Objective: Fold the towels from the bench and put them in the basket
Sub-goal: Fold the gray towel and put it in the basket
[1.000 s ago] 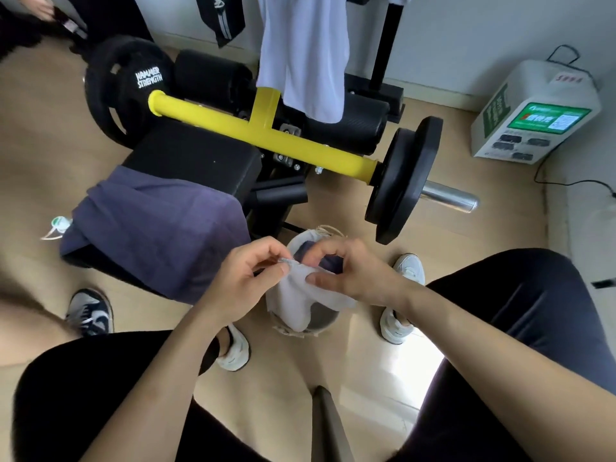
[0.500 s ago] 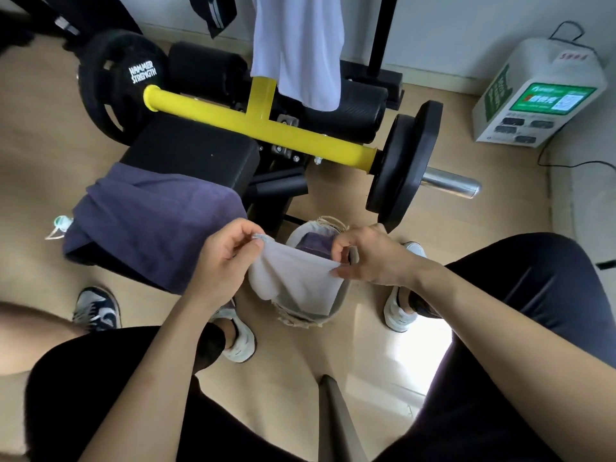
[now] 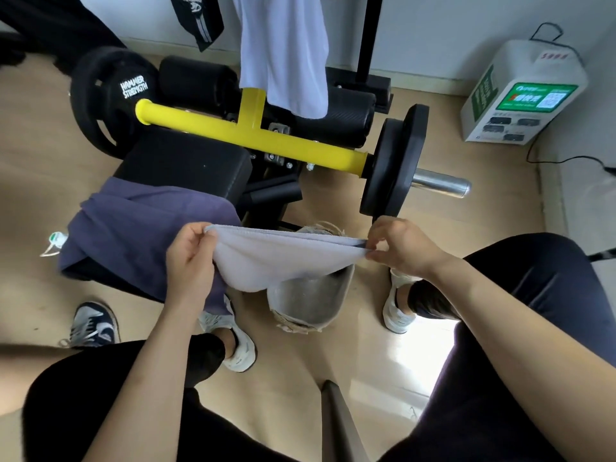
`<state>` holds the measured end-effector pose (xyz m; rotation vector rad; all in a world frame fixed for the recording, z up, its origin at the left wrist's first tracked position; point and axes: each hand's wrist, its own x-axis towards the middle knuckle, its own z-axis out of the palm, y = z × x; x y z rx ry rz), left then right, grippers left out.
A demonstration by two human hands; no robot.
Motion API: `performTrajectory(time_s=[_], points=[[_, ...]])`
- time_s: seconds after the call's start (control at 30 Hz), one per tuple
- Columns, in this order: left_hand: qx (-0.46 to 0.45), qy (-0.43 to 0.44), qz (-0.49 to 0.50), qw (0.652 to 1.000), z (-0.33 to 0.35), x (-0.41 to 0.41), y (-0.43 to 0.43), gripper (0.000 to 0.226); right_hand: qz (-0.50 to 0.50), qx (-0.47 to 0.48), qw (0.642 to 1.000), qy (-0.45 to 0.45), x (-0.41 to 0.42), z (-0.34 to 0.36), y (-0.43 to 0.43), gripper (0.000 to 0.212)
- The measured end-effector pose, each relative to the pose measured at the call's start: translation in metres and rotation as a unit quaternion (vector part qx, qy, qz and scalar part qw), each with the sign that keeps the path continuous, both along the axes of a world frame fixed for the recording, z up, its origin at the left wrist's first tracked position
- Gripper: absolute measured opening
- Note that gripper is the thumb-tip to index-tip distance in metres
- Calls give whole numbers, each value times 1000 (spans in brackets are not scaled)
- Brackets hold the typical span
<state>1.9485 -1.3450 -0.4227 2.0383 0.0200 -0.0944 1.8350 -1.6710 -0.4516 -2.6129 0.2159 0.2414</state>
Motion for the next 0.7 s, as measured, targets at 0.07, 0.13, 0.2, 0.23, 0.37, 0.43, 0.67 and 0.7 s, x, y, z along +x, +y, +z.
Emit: performTrajectory(time_s=[0.07,0.13,0.2,0.23,0.37,0.43,0.67,0.7], points=[[16,-3,9,1000,-5,4,2,10,-63,86,994,-31,1,9,-3,7],[18,-11,13,1000,-8,6,3,9,-124,145,980,-60,3,18,-5,5],[13,-12,14,1000,-9,6,2,10,-163,183,965,-97,5,25,-7,6],[7,-11,15,1000,-10,6,1,11,-172,199,958,-115,6,28,-7,10],[-9,-14,10,1000,-12,7,0,11,-153,145,970,-121,10,33,-15,26],[-10,-18,0,1000,-11,5,-2,11,-173,138,965,-143,10,40,-16,9],[-11,-38,-30,999,-16,-5,-18,13,-208,226,943,-128,3,45,-27,5],[-5,8,-40,999,-22,-3,-17,19,-189,209,957,-68,2,42,-32,10]])
